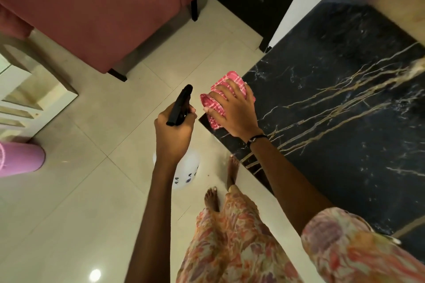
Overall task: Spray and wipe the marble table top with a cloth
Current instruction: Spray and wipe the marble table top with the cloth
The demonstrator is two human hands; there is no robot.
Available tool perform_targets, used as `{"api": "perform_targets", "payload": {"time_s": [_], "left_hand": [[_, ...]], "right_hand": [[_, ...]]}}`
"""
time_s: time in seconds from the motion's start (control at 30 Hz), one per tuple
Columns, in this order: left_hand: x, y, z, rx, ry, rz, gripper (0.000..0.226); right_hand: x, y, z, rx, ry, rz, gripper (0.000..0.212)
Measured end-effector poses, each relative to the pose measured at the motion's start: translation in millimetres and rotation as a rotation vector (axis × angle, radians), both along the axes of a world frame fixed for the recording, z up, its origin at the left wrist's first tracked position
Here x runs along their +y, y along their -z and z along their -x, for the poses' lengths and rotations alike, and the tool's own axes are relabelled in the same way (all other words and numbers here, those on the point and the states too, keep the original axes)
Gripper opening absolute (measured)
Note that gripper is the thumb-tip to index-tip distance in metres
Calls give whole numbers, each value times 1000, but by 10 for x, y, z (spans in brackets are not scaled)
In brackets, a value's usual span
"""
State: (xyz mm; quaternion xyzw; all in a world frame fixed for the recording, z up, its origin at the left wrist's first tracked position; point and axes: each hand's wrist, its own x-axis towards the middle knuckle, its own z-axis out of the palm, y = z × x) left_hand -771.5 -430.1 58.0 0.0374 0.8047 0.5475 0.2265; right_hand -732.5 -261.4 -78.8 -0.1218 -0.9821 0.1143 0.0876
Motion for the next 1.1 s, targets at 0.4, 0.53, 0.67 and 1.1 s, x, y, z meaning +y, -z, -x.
{"api": "perform_targets", "payload": {"time_s": [0.4,0.53,0.67,1.1], "left_hand": [[1260,-69,387,23,75,-8,12],[1660,-57,493,34,122,-23,12],[2083,-5,591,59,185,-15,8],[2835,126,721,59,299,-54,18]], "right_hand": [[1545,-36,230,-61,115,-86,57],[2168,-67,351,-69,187,-53,62],[2783,-94,478,-70,304,-23,65],[3932,-101,954,-150,675,-23,58]]}}
